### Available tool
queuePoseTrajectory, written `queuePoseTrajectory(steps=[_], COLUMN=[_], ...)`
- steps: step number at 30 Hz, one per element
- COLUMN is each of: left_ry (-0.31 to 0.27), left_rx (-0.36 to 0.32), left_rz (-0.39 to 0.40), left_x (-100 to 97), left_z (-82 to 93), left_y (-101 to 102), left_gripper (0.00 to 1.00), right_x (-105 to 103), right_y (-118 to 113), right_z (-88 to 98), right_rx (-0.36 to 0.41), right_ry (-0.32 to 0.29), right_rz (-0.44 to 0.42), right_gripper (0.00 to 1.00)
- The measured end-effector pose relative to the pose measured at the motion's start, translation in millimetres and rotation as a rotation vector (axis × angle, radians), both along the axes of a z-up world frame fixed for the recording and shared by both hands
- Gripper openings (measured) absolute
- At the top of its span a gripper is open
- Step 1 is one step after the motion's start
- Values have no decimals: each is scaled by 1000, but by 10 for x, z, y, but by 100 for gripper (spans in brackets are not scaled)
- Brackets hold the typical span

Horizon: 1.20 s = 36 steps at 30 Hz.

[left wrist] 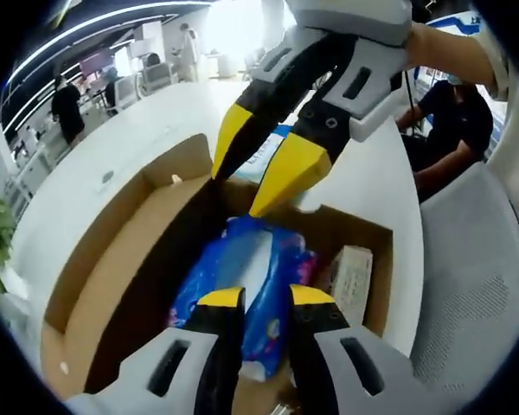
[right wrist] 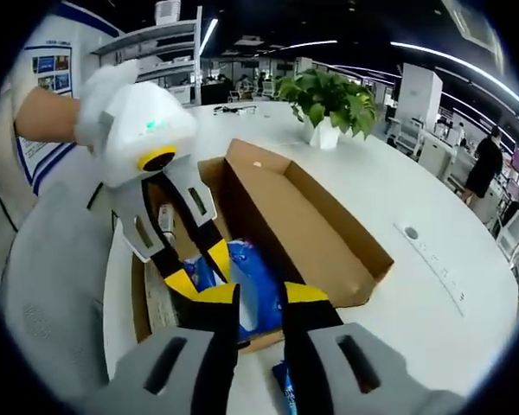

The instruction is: Operate the shoe box by opening the lid, removing the specified soft item, and placing it in the target area until the item is outside and the box remains undamaged.

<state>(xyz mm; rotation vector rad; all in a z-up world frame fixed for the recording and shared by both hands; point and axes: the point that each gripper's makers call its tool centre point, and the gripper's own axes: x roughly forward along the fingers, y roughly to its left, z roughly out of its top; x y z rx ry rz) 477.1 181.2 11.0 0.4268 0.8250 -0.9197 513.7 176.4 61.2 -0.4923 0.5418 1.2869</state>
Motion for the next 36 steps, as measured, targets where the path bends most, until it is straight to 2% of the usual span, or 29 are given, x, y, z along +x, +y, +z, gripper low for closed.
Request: queuePoseTrajectory(steps=[7,9,12,18,21,27,30,36], left_ry=[-16,-12,-12,-16,-31,-84,-90,-138], left_rx=[13,9,11,8,15,22,1,-26], left_rz=[-4,-13,-29,-34,-43,-31,10,17], left_x=[26,8,-15,-25,-32,-38,-59,-110], left_z=[-27,-35,-44,-28,28,230,382,726], left_y=[21,10,5,3,23,83,135,156], left_gripper=[5,2,0,0,0,0,0,0], right_x=[-22,-9,72,132,122,112,95,47], right_y=[123,170,144,152,154,236,272,339], right_z=[-184,-254,-395,-436,-386,-132,7,376], right_rx=[-53,-79,-164,-168,-154,-84,-45,30], right_ry=[-15,-35,-88,-80,-82,-85,-77,-84], right_rz=[48,65,77,50,42,23,6,2], right_gripper=[10,8,3,0,0,0,0,0])
